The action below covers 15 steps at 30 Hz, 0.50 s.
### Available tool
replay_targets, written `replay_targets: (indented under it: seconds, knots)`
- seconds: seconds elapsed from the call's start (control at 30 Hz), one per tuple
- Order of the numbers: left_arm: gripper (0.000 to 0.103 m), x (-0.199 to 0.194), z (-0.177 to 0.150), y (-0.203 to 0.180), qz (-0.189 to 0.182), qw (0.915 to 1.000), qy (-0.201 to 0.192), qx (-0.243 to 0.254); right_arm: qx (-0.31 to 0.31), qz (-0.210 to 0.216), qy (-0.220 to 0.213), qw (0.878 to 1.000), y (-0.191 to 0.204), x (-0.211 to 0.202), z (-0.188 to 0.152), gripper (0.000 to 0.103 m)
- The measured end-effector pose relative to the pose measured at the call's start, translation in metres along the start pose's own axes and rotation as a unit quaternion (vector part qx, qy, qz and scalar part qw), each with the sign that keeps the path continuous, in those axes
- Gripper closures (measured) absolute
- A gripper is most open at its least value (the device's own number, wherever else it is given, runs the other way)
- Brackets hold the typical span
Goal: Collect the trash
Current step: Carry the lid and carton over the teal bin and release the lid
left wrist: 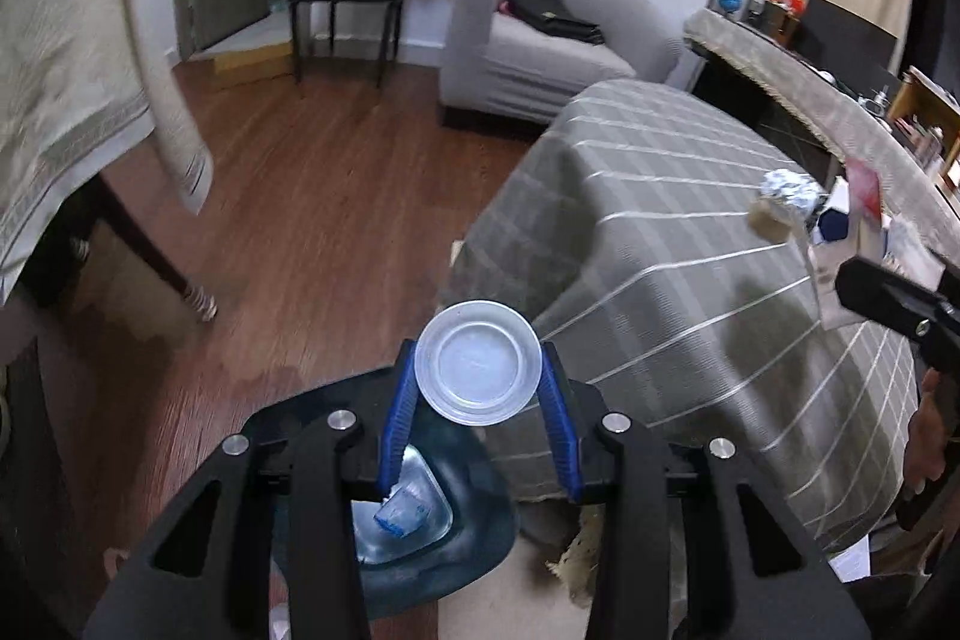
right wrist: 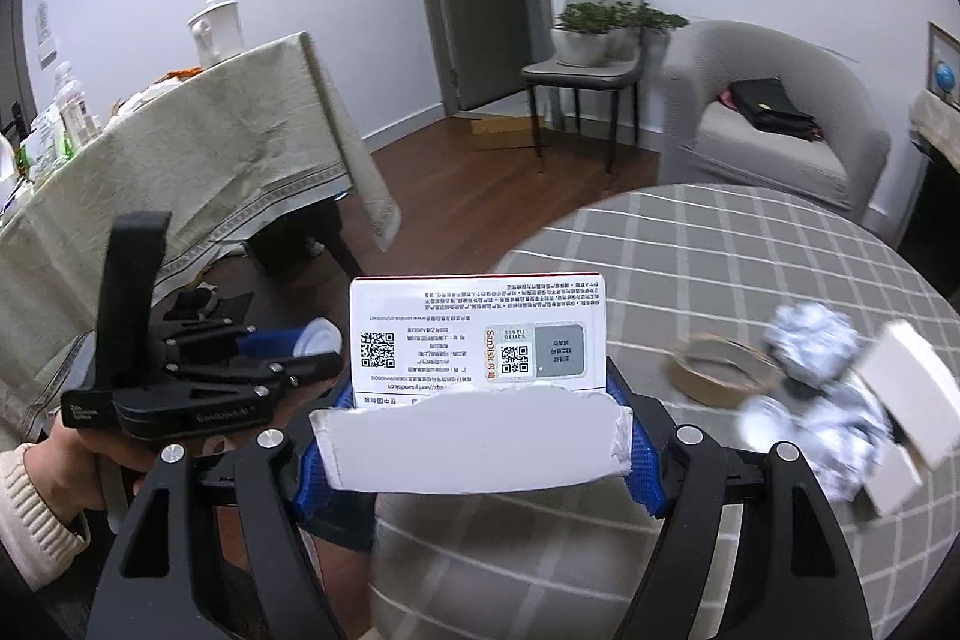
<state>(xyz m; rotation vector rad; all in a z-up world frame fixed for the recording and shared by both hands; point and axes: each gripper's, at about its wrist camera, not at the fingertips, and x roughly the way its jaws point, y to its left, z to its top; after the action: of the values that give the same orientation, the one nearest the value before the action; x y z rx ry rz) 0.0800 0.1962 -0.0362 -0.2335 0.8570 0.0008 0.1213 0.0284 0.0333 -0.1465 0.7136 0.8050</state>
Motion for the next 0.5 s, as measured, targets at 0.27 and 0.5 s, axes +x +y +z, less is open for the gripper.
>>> replay_targets:
  seconds: [0.27, 0.5]
  knots:
    - [0.061, 0.015, -0.024, 0.04, 0.014, 0.9987, 0.042, -0.027, -0.013, 0.033, 0.019, 0.999, 0.035, 0.037, 0.006, 0.027]
    - [0.061, 0.042, -0.054, 0.067, 0.027, 0.9942, 0.096, -0.04, -0.021, 0.059, 0.041, 0.997, 0.063, 0.069, 0.01, 0.027]
